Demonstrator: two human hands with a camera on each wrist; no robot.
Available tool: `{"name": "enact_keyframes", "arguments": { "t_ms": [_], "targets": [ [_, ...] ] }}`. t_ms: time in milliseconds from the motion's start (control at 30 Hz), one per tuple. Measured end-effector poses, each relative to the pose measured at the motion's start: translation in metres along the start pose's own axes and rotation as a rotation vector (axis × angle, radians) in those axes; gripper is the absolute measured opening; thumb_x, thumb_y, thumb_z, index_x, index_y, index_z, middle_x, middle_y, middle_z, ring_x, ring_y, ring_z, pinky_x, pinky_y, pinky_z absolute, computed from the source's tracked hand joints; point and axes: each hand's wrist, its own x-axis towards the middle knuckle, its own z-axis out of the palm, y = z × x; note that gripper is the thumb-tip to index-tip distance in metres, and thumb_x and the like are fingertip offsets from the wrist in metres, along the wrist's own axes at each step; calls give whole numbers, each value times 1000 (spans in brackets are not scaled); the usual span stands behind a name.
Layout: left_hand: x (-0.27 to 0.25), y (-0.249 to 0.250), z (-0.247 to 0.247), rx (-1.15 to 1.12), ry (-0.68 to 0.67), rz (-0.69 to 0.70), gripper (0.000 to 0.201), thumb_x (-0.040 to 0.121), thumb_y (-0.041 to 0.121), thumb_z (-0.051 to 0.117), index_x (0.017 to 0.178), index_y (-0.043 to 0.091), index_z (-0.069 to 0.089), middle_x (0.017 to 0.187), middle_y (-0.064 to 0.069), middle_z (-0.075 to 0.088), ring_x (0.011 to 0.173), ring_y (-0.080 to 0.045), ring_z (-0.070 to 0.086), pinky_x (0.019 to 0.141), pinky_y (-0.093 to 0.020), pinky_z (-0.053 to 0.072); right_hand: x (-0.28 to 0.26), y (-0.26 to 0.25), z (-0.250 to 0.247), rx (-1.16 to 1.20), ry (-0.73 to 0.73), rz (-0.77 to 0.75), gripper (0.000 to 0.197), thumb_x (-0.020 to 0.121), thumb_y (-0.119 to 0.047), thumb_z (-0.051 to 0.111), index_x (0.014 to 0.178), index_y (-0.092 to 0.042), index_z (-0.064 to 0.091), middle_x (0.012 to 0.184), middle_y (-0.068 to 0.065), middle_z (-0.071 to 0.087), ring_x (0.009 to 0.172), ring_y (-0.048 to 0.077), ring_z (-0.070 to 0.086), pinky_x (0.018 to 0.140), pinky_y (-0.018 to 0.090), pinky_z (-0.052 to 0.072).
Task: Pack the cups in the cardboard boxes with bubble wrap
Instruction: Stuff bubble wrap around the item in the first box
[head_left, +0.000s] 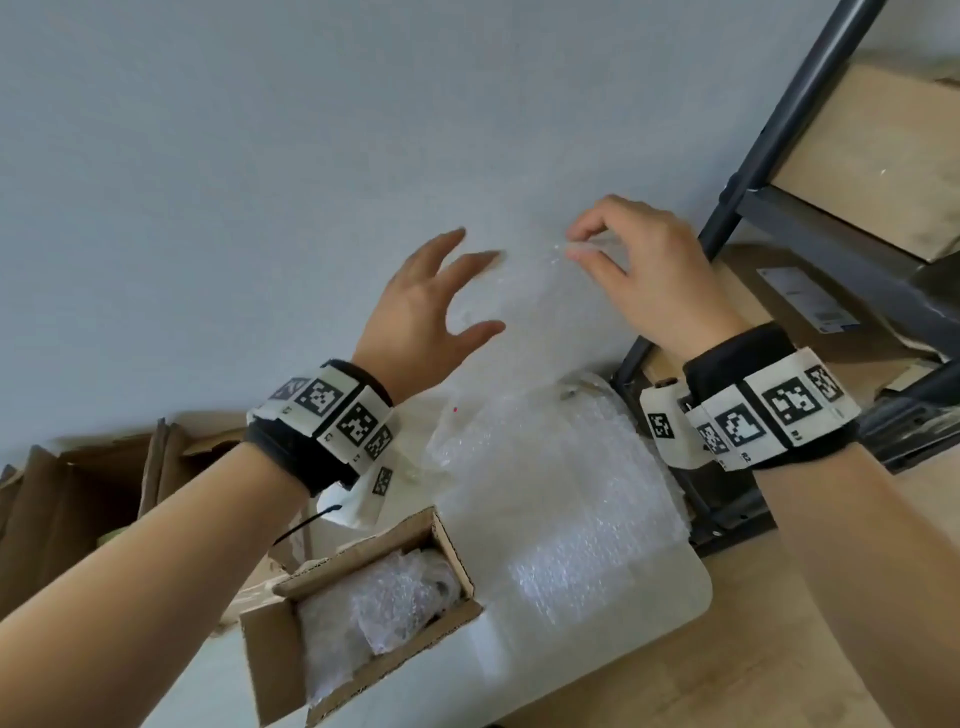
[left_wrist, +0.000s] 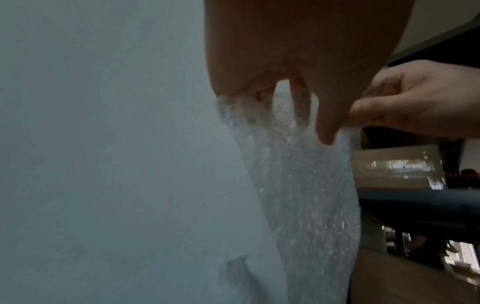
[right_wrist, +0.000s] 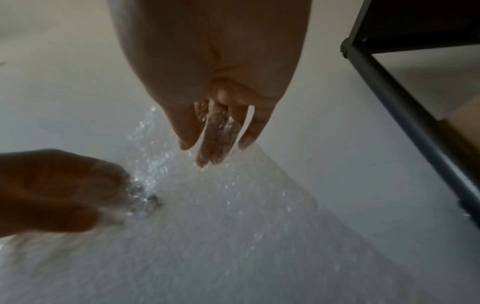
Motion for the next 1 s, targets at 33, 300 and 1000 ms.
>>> {"name": "enact_keyframes", "arguments": {
  "t_ms": [33, 300, 1000],
  "targets": [
    [4, 4, -6, 23, 32, 19, 33, 88, 30, 65, 118, 18, 62, 131, -7, 56, 121, -26, 51, 99, -35, 41, 2, -5, 1, 10, 11, -10, 18, 93, -19, 59, 98, -2, 61, 97, 8, 67, 93, 24, 62, 84, 40, 48],
    [-9, 10, -79, -160, -27, -16, 10, 94, 14, 54, 90, 10, 62, 85, 6, 72, 81, -13, 67, 76, -24, 50, 3, -1, 11, 298, -134, 232, 57, 72, -24, 81, 122, -19, 54, 103, -29, 60, 94, -10, 54, 79, -4, 34],
    [-156, -56, -58, -1273, -165, -1033, 88, 62, 52, 76, 136, 19, 42, 119, -14, 66, 110, -30, 63, 83, -47, 55, -14, -60, 102, 1227, -360, 645, 15, 93, -18, 57, 82, -15, 68, 64, -8, 69, 57, 4, 66, 52, 15, 50]
  ]
}}
